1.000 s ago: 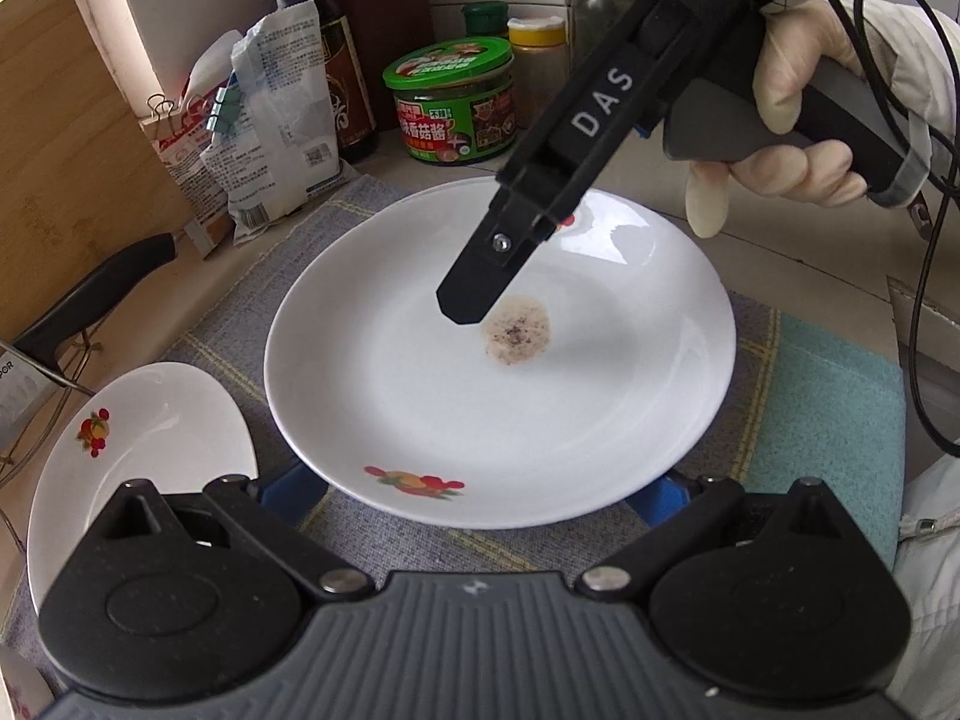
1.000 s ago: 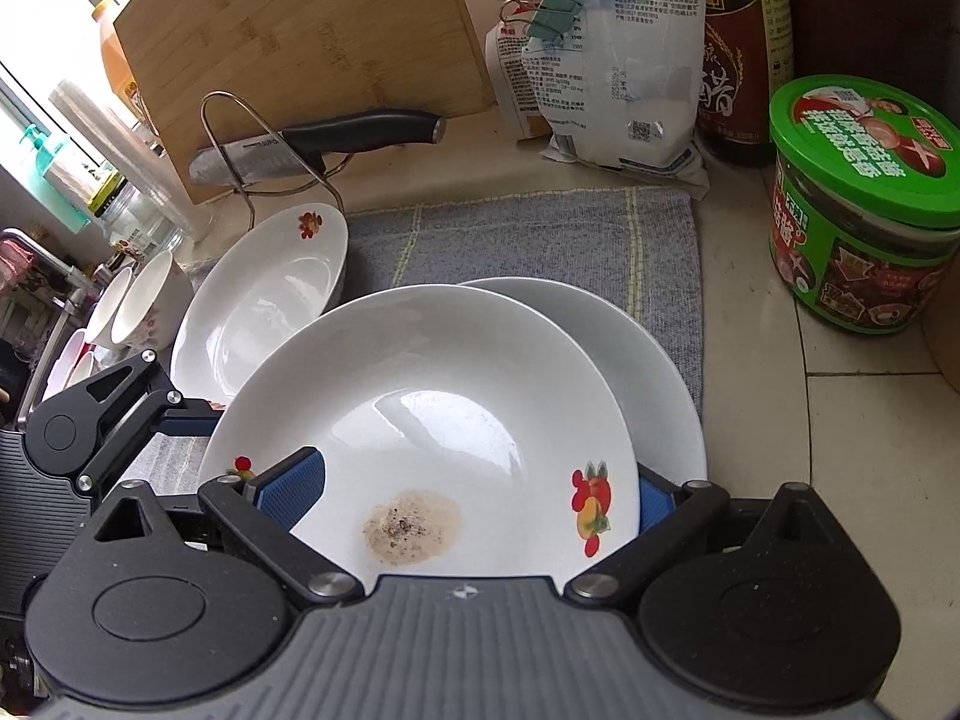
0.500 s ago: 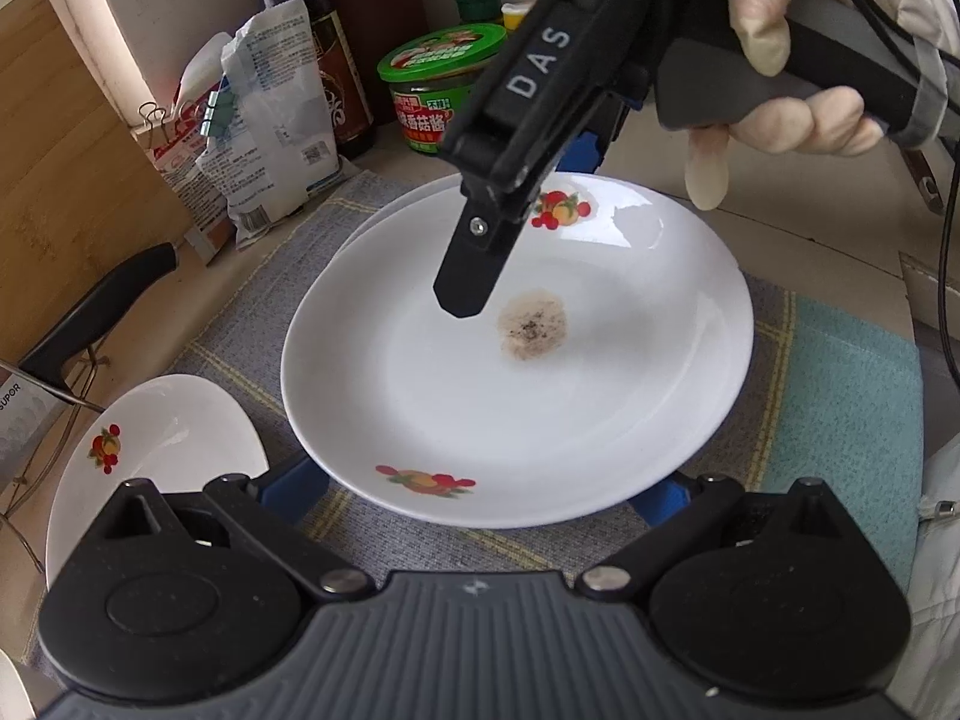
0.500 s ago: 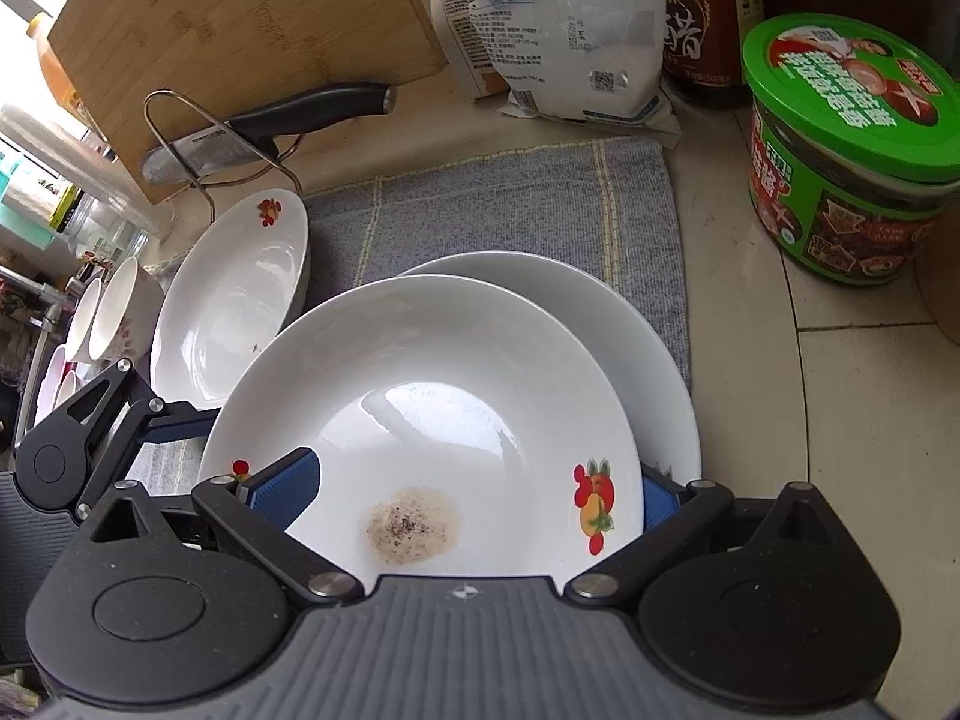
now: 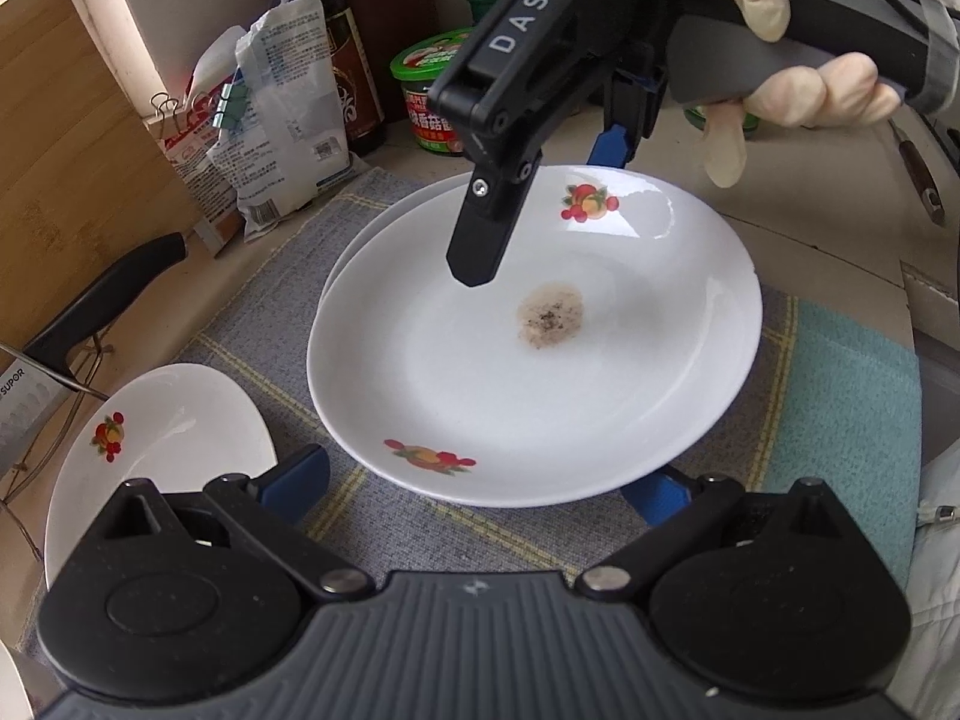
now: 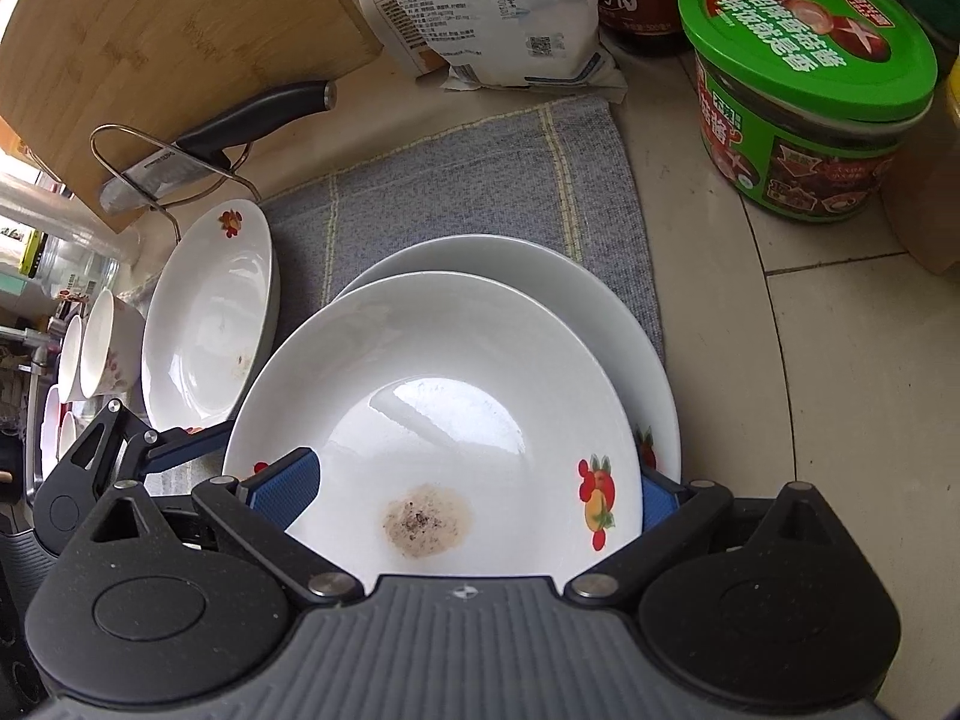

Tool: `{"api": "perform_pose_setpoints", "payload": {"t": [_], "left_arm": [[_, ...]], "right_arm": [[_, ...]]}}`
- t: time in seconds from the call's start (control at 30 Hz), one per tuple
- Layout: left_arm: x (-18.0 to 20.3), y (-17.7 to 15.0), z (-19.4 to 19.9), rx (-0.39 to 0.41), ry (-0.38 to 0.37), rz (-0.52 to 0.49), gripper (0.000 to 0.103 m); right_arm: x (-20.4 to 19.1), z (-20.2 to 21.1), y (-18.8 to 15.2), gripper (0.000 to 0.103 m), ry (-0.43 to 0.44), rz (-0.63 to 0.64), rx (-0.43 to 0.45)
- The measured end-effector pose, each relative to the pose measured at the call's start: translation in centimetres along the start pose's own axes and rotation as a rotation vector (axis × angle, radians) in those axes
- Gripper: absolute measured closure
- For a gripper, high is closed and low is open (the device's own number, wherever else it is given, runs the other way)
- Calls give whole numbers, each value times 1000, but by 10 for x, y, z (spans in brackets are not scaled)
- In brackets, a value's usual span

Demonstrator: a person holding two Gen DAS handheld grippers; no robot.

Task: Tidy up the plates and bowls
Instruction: 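Carry the stained white plate with the right gripper over the other plate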

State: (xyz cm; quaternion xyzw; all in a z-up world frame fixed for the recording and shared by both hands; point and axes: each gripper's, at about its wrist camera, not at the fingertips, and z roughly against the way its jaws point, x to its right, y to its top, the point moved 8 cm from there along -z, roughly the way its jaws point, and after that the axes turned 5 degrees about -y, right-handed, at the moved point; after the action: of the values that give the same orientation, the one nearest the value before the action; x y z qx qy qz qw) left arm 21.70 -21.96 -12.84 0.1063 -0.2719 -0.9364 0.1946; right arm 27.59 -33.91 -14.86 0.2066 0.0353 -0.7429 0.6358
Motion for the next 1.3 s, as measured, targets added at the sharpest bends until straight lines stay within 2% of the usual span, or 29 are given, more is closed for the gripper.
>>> {"api": "perform_pose_setpoints", "payload": {"t": [0.67,1.3], "left_arm": [[0,1,2,26,-25,12,1],[-2,5,9,69,-41,41,1]], "right_arm": [[4,9,-8,0,-12,-36,13],[1,16,-16,0,-62,-17,35]]}}
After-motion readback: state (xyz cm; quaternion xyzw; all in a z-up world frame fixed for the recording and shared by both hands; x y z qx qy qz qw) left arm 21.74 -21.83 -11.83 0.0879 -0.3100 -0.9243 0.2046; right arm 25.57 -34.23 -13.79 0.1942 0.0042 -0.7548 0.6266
